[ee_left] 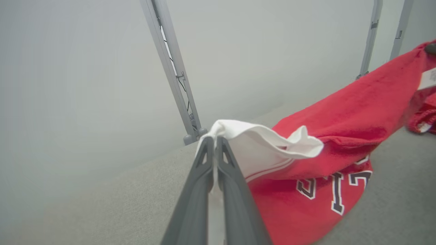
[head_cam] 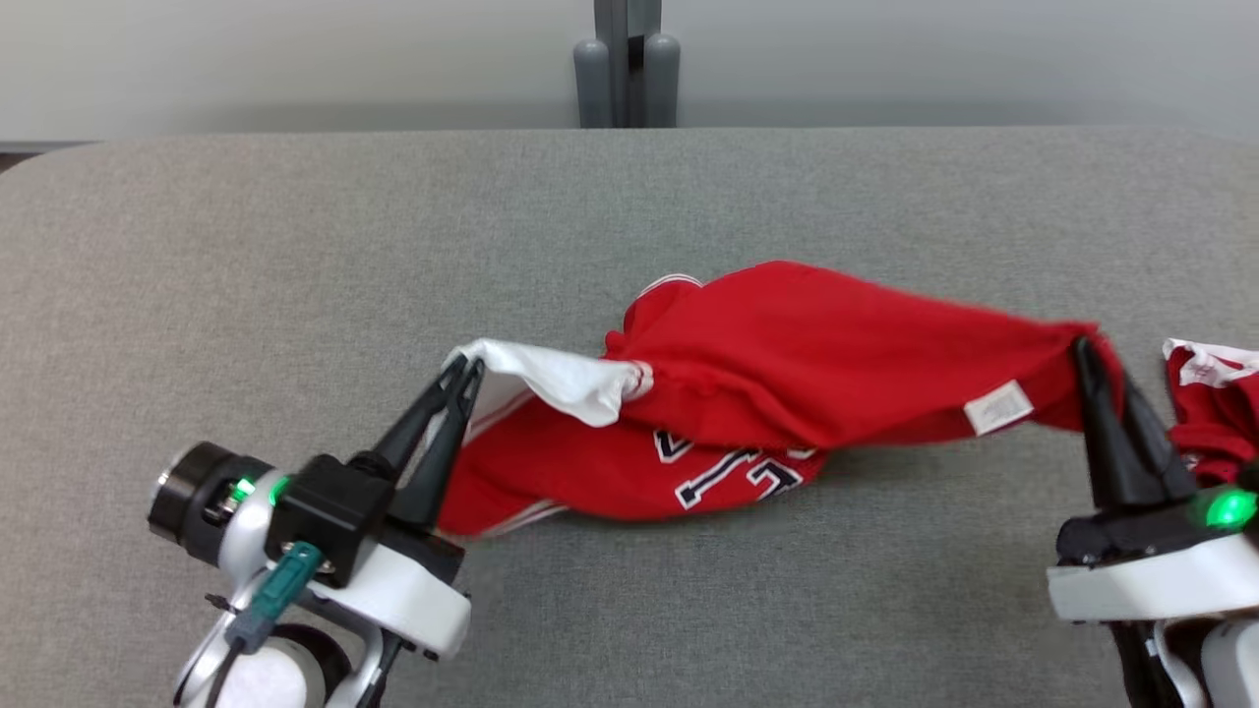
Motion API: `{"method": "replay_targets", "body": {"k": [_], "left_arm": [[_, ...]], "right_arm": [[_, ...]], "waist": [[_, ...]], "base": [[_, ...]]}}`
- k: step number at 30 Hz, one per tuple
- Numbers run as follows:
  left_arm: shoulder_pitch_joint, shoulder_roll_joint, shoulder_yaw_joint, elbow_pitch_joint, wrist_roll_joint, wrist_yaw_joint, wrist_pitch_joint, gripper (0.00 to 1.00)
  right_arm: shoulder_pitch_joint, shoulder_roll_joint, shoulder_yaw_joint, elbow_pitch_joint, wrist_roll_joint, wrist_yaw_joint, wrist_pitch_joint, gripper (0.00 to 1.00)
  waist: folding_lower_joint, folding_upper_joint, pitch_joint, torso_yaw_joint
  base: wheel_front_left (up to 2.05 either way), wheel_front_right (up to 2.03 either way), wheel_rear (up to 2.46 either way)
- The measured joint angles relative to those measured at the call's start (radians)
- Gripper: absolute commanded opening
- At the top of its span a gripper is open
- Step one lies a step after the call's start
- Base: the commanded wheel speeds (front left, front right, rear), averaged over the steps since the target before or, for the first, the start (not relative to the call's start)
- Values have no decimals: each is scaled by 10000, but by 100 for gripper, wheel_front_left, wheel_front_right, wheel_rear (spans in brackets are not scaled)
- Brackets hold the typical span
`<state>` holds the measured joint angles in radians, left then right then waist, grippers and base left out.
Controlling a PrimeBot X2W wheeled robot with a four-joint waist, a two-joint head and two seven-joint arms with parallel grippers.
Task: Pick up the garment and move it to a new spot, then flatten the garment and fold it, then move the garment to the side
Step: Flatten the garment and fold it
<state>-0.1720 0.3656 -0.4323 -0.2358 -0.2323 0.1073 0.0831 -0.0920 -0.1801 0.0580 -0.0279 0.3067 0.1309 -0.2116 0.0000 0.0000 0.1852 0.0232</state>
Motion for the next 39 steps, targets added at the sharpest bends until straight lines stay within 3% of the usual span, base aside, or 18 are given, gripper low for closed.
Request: {"method": "replay_targets", "body": {"k": [14,25,31,39], "left_arm": [[-880,151,861,-2437,742,872,-353,0],[-1674,384,1279,-3707,1172,1045,-320,0],[-2526,387,1237,-3252,1012,725,-217,0],[-5706,-56,1064,188,98,-458,-303,0]], "right_arm": [[-797,217,-809,-3256,56,-2,986,0],[-687,364,-966,-3799,84,-2,1605,0],[-1143,374,-767,-3250,337,-2,1689,0],[-3840,-391,-481,-918,1034,-2,1593,0]], "waist": [[0,0,-618,-62],[0,0,-741,-16],[0,0,-377,-74],[0,0,639,-10]], "base": [[0,0,0],[0,0,0],[0,0,0],[0,0,0]]}}
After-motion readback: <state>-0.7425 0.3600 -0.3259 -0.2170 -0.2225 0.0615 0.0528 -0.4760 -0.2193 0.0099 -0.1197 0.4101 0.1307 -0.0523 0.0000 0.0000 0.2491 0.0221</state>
